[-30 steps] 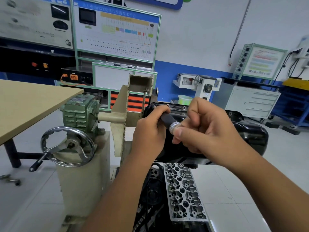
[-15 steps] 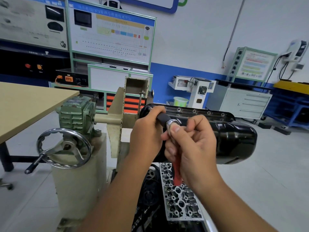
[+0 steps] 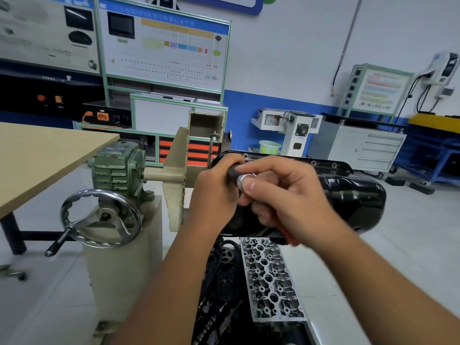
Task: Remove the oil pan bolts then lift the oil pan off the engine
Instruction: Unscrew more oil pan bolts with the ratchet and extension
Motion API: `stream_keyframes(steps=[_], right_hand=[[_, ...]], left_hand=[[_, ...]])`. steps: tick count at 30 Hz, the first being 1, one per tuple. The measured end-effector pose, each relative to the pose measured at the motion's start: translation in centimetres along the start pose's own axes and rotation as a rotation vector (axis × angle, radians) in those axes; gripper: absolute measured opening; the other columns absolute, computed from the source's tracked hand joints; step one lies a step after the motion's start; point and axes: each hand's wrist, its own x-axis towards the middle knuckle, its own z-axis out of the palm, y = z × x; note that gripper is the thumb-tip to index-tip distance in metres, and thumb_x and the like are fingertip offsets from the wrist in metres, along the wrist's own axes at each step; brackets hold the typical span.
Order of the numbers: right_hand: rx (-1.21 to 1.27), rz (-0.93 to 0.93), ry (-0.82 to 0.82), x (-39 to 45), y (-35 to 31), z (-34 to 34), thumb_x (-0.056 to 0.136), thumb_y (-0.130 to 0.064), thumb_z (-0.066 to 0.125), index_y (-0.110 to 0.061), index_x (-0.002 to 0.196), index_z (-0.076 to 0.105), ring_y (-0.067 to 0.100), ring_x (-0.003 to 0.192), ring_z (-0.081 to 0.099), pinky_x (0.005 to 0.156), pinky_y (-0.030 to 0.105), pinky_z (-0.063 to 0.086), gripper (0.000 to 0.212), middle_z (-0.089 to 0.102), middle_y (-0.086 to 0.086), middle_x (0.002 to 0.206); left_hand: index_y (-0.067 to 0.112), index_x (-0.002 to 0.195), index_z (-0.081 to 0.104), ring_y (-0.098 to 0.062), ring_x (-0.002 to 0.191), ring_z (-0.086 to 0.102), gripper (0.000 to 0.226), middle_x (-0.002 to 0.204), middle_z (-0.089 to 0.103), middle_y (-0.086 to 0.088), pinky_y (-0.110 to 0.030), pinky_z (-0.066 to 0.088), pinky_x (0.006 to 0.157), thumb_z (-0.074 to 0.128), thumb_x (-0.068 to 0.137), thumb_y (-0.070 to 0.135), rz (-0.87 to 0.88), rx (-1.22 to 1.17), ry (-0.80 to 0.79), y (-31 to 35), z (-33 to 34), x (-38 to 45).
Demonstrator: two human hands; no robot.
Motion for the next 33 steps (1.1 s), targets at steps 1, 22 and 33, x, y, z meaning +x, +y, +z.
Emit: stream_keyframes(steps=[1,22,33], right_hand=[[-0.084,0.031,-0.1,0.6,-0.9,-1.1,0.086,-0.007,0.072,-0.005,0.103,0.076,0.019,0.043,0.043,0.043,0.024,0.035,0.017,0.068,0.023,0.07],[-1.004,-0.525,0.258,1.2,0.3,-0.2,0.088,-0.044,0.074,-0.016,0.125,0.07,0.011,0.061,0.061,0.062,0.03,0.054,0.046,0.073,-0.004,0.075],[-1.814,-0.493,-0.497,1.6,-1.9,-2.2,0.085,-0.024,0.058,-0.036,0.141,0.054,0.027,0.066,0.064,0.05,0.028,0.038,0.057,0.067,-0.008,0.082]], left_hand=[[0.035,0.104,0.063,-0.021,0.077,0.066,0.033,0.081,0.068,0.006,-0.046,0.055,0.067,0.061,0.089,0.005,0.006,0.026,-0.014,-0.2,0.0,0.1],[0.021,0.101,0.059,-0.012,0.039,0.04,0.013,0.054,0.048,0.002,-0.022,0.034,0.035,0.051,0.095,0.012,-0.645,-0.965,0.217,2.3,0.1,-0.8],[0.023,0.058,0.053,-0.005,0.034,0.024,0.044,0.048,0.036,0.008,-0.016,0.008,0.039,0.063,0.095,0.044,-1.098,-1.086,-0.155,3.6,0.2,-1.5]])
